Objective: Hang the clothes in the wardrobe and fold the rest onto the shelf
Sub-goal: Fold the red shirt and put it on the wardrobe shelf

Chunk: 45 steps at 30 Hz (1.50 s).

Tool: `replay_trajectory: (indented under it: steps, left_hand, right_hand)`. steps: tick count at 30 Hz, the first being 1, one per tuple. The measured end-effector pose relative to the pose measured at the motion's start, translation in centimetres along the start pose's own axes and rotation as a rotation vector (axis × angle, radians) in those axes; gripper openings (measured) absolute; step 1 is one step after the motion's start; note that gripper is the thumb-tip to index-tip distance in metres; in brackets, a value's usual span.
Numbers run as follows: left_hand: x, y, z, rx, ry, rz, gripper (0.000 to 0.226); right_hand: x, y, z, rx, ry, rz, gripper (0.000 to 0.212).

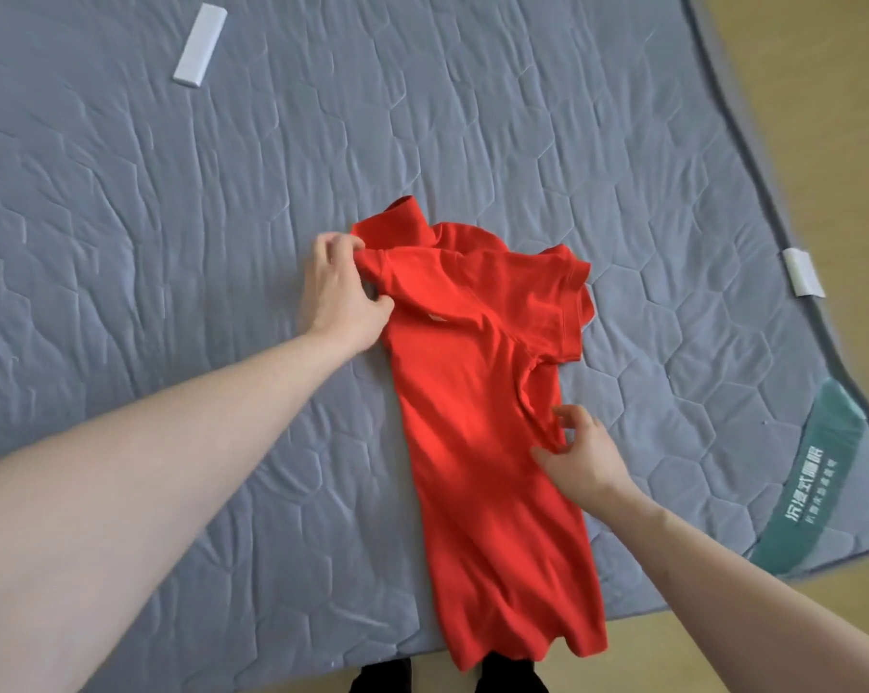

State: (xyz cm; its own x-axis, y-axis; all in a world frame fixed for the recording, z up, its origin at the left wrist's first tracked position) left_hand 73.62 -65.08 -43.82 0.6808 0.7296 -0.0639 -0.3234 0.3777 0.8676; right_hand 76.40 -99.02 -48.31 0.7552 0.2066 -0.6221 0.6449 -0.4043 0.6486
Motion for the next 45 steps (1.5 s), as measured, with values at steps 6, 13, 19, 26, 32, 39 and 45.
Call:
replay_trajectory:
  steps: [6,13,19,26,32,39,45]
  left_hand:
    - [4.4,-2.3,0.2,0.527,-0.273,-0.367,0.081]
    - [5.1,-3.1,1.4,0.126,-0.018,-0.454,0.025]
    - [5.2,-2.1,3.1,-0.523,0.476,-0.648,0.014]
    - [5.1,-3.7,-0.4,0.389,-0.048,-0.442,0.016]
    - [4.6,-5.7,1.0,0.282,-0.094,-0.684,0.137]
    - [4.5,-7.7,2.6,0.493,-0.191,-0.608,0.066]
    - [3.8,-5.8,4.9,0.017,0.251,-0.736,0.008]
  right_hand:
    - [2.1,-2.9,-0.1,-0.118,-0.074,-0.161,0.084]
    - [3.3,-4.0,0.8,-0.074,-0.103,-0.154,0.085]
    - [4.4,-3.7,0.9,-0.043,-0.165,-0.191,0.082]
    - [4.4,-3.7,0.9,-0.055,-0.152,-0.185,0.077]
    - [4.4,-3.9,1.0,-0.075,-0.136,-0.16,0.074]
    - [4.5,-4.0,1.0,-0.085,-0.143,-0.158,0.079]
    - [4.1,-2.6,0.8,0.037,-0.129,-0.096,0.053]
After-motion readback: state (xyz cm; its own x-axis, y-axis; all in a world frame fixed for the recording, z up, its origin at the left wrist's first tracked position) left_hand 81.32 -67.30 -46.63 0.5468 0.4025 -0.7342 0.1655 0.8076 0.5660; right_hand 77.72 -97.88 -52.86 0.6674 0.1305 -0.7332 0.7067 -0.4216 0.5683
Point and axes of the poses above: each hand's wrist, its own x-axis towards the middle knuckle, its own y-axis out of the back of the hand, z = x × y, the point moved 3 cm from there along x, towards the middle knuckle, and after that the axes turned 7 degrees about z, right-handed, at the moved point
